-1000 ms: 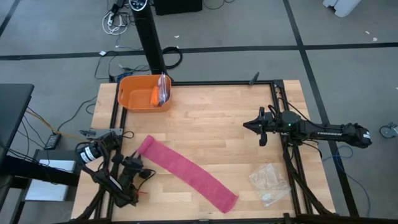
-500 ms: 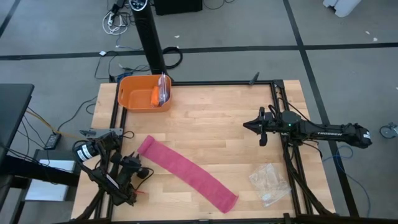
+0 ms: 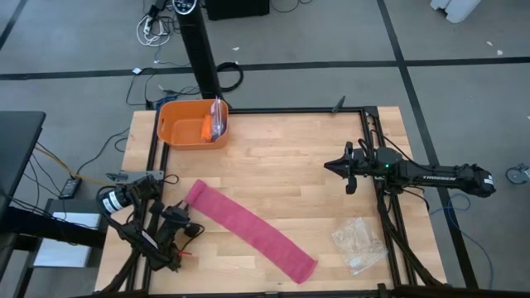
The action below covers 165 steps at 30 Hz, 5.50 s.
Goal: Roll bandage
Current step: Roll the pink bandage
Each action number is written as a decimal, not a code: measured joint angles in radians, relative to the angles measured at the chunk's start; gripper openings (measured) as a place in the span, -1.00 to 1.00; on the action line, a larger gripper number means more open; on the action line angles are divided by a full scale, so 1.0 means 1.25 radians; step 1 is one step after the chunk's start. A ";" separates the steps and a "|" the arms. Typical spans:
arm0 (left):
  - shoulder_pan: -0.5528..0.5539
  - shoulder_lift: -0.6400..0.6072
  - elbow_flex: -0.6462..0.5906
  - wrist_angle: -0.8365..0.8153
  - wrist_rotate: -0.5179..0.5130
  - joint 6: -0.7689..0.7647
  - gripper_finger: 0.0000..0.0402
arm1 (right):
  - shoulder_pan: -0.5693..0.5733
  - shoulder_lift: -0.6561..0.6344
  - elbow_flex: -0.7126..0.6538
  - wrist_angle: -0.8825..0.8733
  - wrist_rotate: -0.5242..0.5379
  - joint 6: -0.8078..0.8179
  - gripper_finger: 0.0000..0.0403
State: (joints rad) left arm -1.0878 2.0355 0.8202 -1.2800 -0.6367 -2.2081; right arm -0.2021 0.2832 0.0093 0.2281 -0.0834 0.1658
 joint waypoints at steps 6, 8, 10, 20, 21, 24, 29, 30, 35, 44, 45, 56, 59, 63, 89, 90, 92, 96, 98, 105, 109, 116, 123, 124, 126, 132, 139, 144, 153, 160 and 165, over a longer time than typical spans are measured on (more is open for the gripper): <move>0.005 0.001 -0.004 -0.014 -0.017 0.006 -0.43 | 0.000 0.000 0.000 0.020 -0.028 0.029 -0.85; 0.005 0.002 -0.004 -0.023 -0.019 0.007 -0.43 | 0.000 0.000 0.000 0.022 -0.034 0.037 -0.85; 0.006 0.003 -0.004 -0.028 -0.035 0.016 -0.43 | 0.000 0.000 0.000 0.022 -0.035 0.044 -0.85; 0.009 -0.003 -0.075 0.091 -0.124 0.001 -0.43 | 0.000 0.000 0.000 0.027 -0.035 0.065 -0.85; 0.010 -0.004 -0.080 0.099 -0.127 0.001 -0.43 | 0.000 0.000 0.000 0.027 -0.034 0.070 -0.85; 0.011 -0.005 -0.083 0.105 -0.129 0.001 -0.47 | 0.000 0.000 0.000 0.027 -0.034 0.077 -0.85; 0.013 -0.005 -0.070 0.084 -0.140 0.024 -0.75 | 0.000 0.000 0.000 0.037 -0.034 0.081 -0.85; 0.014 -0.005 -0.064 0.075 -0.142 0.035 -0.83 | 0.000 0.000 0.000 0.047 -0.034 0.083 -0.85; 0.017 -0.025 -0.003 -0.040 -0.129 0.086 -0.92 | 0.005 0.000 0.000 0.091 -0.037 0.083 -0.85; 0.050 -0.039 0.133 -0.224 -0.268 0.136 -0.92 | 0.040 0.000 0.000 0.150 -0.054 0.058 -0.87; 0.061 -0.039 0.140 -0.222 -0.288 0.145 -0.92 | 0.045 0.000 0.000 0.161 -0.056 0.054 -0.88; 0.237 -0.042 0.178 -0.232 -0.621 0.155 -0.92 | 0.161 0.050 0.005 0.163 -0.141 0.036 -0.93; 0.288 -0.042 0.178 -0.232 -0.698 0.159 -0.92 | 0.200 0.091 0.032 0.125 -0.084 0.014 -0.83; 0.356 -0.045 0.178 -0.232 -0.747 0.235 -0.92 | 0.233 0.150 0.072 0.110 -0.009 -0.012 -0.74; 0.415 -0.198 0.179 -0.185 -0.747 0.555 -0.92 | 0.137 0.720 0.526 0.103 -0.119 -0.077 -0.38; 0.415 -0.198 0.179 -0.183 -0.747 0.555 -0.92 | 0.126 0.747 0.538 0.111 -0.136 -0.080 -0.37; 0.415 -0.198 0.179 -0.166 -0.747 0.556 -0.92 | 0.106 0.798 0.562 0.125 -0.168 -0.091 -0.37; 0.409 -0.197 0.180 -0.137 -0.747 0.558 -0.92 | 0.071 0.876 0.598 0.150 -0.197 -0.115 -0.36; 0.407 -0.197 0.180 -0.119 -0.747 0.558 -0.92 | 0.053 0.904 0.617 0.158 -0.198 -0.115 -0.36; 0.408 -0.197 0.180 -0.016 -0.747 0.558 -0.92 | 0.008 0.985 0.676 0.158 -0.227 -0.107 -0.36; 0.408 -0.197 0.180 0.050 -0.747 0.558 -0.92 | 0.001 1.011 0.685 0.162 -0.251 -0.087 -0.36; 0.408 -0.197 0.183 0.103 -0.747 0.573 -0.92 | 0.002 1.015 0.685 0.227 -0.248 -0.082 -0.36; 0.423 -0.197 0.217 0.135 -0.748 0.696 -0.92 | -0.008 1.015 0.709 0.219 -0.271 -0.022 -0.36; 0.429 -0.197 0.222 0.154 -0.748 0.744 -0.92 | -0.008 1.015 0.716 0.210 -0.272 -0.016 -0.36; 0.442 -0.197 0.231 0.194 -0.748 0.851 -0.92 | -0.007 1.015 0.732 0.171 -0.273 -0.001 -0.36; 0.459 -0.197 0.252 0.319 -0.746 1.150 -0.92 | -0.009 1.015 0.766 0.052 -0.276 -0.006 -0.36; 0.461 -0.197 0.262 0.331 -0.745 1.200 -0.92 | -0.025 1.015 0.766 0.048 -0.308 -0.008 -0.36; 0.460 -0.197 0.262 0.342 -0.749 1.199 -0.92 | -0.024 1.015 0.766 0.049 -0.365 -0.004 -0.36; 0.446 -0.197 0.262 0.369 -0.749 1.389 -0.92 | -0.037 0.962 0.766 0.025 -0.348 -0.055 -0.34; 0.445 -0.197 0.282 0.397 -0.748 1.534 -0.92 | -0.008 0.867 0.766 -0.127 -0.294 -0.294 -0.26; 0.444 -0.197 0.288 0.421 -0.748 1.529 -0.92 | 0.053 0.860 0.766 -0.188 -0.120 -0.369 -0.16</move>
State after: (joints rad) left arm -0.5323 1.7897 1.1801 -0.7538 -1.5723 -0.2967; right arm -0.1361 1.3578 0.9668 -0.0064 -0.2338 -0.2955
